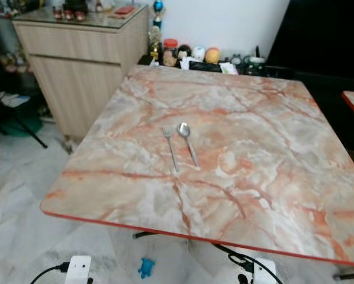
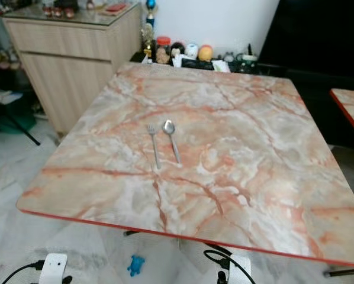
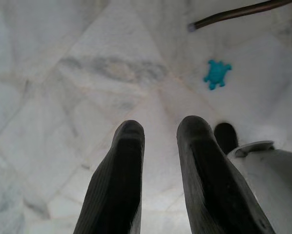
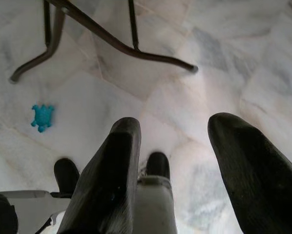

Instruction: Setting the table

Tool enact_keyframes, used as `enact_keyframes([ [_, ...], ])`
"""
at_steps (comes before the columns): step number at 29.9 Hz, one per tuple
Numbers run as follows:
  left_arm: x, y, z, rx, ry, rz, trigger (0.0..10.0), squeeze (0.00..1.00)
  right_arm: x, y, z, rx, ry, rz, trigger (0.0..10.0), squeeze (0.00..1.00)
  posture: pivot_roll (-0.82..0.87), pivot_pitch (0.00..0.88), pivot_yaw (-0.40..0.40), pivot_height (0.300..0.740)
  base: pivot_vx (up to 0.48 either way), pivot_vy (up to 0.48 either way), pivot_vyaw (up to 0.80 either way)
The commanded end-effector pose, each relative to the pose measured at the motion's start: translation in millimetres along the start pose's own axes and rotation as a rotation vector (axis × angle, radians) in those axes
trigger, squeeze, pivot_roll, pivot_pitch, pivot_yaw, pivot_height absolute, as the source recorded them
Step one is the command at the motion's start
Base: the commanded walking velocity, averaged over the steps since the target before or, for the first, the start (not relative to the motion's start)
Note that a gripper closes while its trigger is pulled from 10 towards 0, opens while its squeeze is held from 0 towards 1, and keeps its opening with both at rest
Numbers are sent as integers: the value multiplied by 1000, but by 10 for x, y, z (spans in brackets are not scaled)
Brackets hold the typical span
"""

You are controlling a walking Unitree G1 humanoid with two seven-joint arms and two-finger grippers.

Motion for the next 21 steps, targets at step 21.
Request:
enact_keyframes([
  [21, -9, -42, 150, -11, -54, -20, 10000, 0, 3, 13, 51, 4, -13, 4, 10000, 0, 103, 0, -40, 740, 0, 0, 0],
])
Point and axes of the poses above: a point about 5 cm out from each wrist's last joint towards the gripper, its own x axis pointing out of the wrist towards the gripper, its own y axis along the axis of the wrist's last joint, z = x × y, the point moved 1 cm from there along x, pointing out of the wrist towards the gripper, and after that the axes turned 4 degrees about x, right-handed, at the moved point
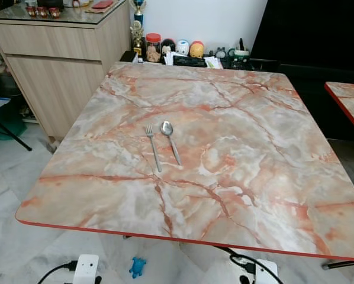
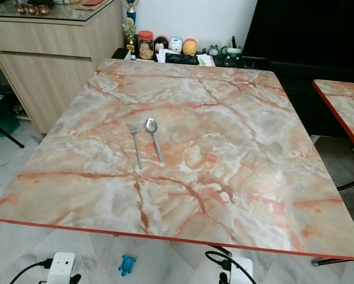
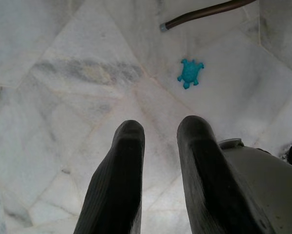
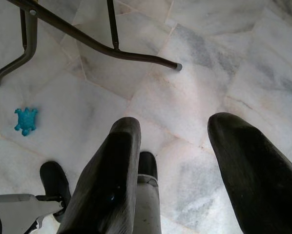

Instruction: Setting the table

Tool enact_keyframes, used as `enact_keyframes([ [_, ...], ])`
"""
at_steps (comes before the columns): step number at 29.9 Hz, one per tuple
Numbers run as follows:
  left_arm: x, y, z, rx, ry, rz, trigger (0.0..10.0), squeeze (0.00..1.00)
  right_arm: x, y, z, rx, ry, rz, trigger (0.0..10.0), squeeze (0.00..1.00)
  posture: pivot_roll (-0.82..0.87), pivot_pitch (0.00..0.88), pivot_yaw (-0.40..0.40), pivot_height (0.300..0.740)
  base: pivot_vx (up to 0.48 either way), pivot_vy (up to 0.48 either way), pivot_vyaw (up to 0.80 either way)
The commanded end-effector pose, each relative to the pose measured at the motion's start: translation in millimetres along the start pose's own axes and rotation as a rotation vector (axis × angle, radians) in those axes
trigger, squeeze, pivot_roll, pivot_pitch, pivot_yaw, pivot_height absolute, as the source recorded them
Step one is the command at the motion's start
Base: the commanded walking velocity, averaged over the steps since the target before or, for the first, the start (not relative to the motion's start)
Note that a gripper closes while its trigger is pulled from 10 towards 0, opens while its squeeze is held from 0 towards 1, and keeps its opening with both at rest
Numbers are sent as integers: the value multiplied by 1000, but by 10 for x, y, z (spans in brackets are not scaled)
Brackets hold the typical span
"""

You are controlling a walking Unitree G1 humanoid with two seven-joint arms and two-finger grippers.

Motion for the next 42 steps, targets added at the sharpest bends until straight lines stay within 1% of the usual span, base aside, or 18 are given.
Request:
enact_keyframes([
  [1, -9, -54, 38, -3, -15, -23, 10000, 0, 1, 4, 27, 6, -7, 2, 10000, 0, 102, 0, -39, 740, 0, 0, 0],
  [14, -17, -84, 56, 10, -19, -31, 10000, 0, -1, 0, 26, 7, -7, 2, 10000, 0, 103, 0, -41, 740, 0, 0, 0],
  [42, -31, -143, 69, -10, -25, -50, 10000, 0, -1, 7, 23, 16, -4, 8, 10000, 0, 105, 0, -41, 740, 0, 0, 0],
])
Point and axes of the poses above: a point about 5 cm out from each wrist's last joint towards the gripper, its own x axis pointing out of the wrist towards the gripper, its own y axis along the axis of the wrist's last joint, z = x × y, the point moved 1 cm from there along x, pointing out of the wrist towards the gripper, and after that the axes turned 4 degrees about x, right-handed, at the moved point
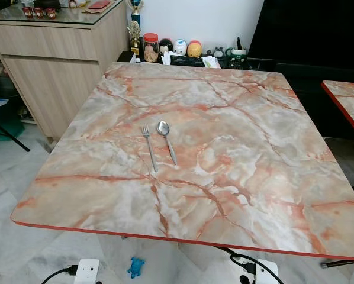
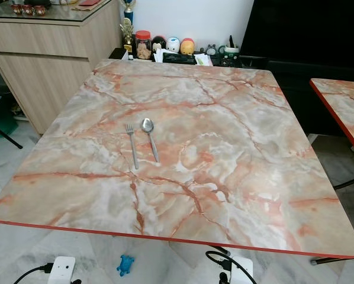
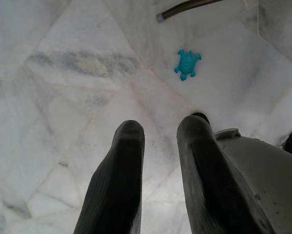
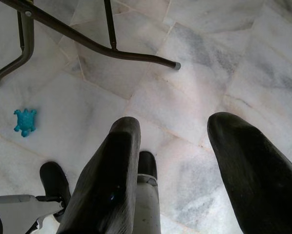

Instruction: Setting the table

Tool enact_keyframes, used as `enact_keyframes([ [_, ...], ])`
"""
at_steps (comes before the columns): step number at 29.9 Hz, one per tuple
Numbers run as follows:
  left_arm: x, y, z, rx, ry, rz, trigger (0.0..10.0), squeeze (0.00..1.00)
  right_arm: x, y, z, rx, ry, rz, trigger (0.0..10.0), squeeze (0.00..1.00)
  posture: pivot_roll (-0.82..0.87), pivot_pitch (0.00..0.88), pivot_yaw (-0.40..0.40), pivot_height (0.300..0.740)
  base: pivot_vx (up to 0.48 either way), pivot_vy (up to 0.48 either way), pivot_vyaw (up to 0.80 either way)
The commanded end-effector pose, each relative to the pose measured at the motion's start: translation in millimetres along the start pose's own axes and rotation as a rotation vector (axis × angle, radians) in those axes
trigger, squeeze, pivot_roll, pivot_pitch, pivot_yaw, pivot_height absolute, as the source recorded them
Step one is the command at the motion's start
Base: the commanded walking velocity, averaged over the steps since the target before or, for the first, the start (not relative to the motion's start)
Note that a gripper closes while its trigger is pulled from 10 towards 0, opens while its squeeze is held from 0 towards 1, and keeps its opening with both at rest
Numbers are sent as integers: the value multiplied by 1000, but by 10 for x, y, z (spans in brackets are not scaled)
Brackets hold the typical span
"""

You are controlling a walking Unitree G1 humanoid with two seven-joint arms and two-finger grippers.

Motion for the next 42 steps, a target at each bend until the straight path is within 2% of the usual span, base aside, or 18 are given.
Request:
enact_keyframes([
  [1, -15, -71, 41, -5, -15, -22, 10000, 0, -1, 7, 21, 8, -7, 8, 10000, 0, 105, 0, -41, 740, 0, 0, 0],
  [16, -21, -94, 34, -7, -11, -26, 10000, 0, -3, 1, 24, 8, -8, 8, 10000, 0, 105, 0, -42, 740, -32, 0, 0],
  [42, -21, -92, 32, 2, -6, -24, 10000, 0, -6, -8, 21, 8, -8, 6, 10000, 0, 98, 0, -33, 740, -316, 0, 0],
])
Point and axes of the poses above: a point about 5 cm out from each wrist's last joint towards the gripper, its own x axis pointing out of the wrist towards the gripper, its own y axis along the axis of the wrist's last joint, z = x × y, the point moved 1 cm from there along x, pointing out of the wrist towards the gripper, and after that the axes turned 4 degrees about x, right-handed, at the moved point
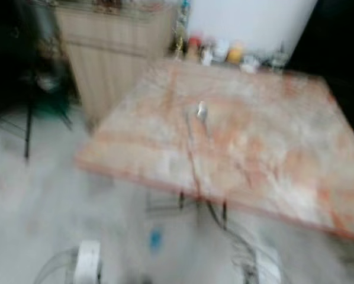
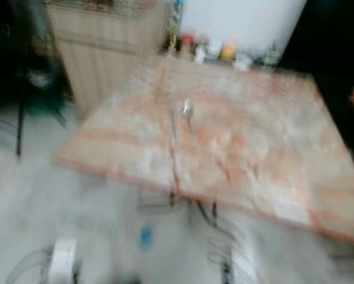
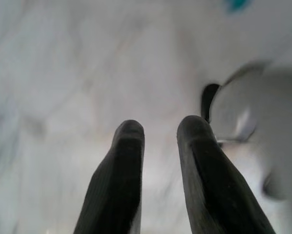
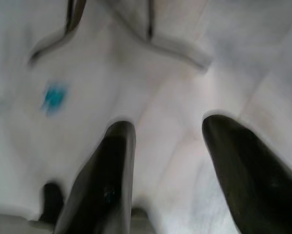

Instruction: Setting the table

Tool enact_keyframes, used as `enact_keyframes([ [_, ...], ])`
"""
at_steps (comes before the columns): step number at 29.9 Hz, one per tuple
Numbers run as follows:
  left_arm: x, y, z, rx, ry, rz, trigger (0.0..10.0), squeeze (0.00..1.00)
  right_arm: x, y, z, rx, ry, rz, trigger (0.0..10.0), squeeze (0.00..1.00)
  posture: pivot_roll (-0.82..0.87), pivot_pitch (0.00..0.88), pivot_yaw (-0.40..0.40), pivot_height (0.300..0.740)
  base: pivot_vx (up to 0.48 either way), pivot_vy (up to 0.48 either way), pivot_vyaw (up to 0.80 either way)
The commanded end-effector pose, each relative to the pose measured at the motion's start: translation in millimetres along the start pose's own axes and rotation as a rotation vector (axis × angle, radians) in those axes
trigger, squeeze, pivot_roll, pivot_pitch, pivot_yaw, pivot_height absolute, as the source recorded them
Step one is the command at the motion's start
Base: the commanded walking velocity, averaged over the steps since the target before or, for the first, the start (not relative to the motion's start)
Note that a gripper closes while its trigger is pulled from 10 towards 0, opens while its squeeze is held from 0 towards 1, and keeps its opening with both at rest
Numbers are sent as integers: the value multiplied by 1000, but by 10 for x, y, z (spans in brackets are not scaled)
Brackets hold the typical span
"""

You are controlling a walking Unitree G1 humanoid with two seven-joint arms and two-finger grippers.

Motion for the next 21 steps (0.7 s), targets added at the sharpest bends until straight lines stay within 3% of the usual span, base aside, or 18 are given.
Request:
enact_keyframes([
  [1, 40, 251, -41, 11, 11, 75, 10000, 0, -39, -145, -30, 10, 3, -50, 10000, 0, 97, 0, -33, 740, -319, 0, 0],
  [9, 42, 270, -45, 14, 11, 83, 10000, 0, -42, -152, -35, 11, 3, -51, 10000, 0, 97, 0, -31, 740, -303, 0, 0],
  [21, 46, 298, -18, 7, 7, 91, 10000, 0, -41, -149, -30, 14, 1, -49, 10000, 0, 100, 0, -36, 740, 0, 0, 0],
])
Point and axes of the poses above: a point about 5 cm out from each wrist's last joint towards the gripper, its own x axis pointing out of the wrist towards the gripper, its own y axis along the axis of the wrist's last joint, z = x × y, the point moved 1 cm from there along x, pointing out of the wrist towards the gripper, and after that the axes turned 4 degrees about x, right-handed, at the moved point
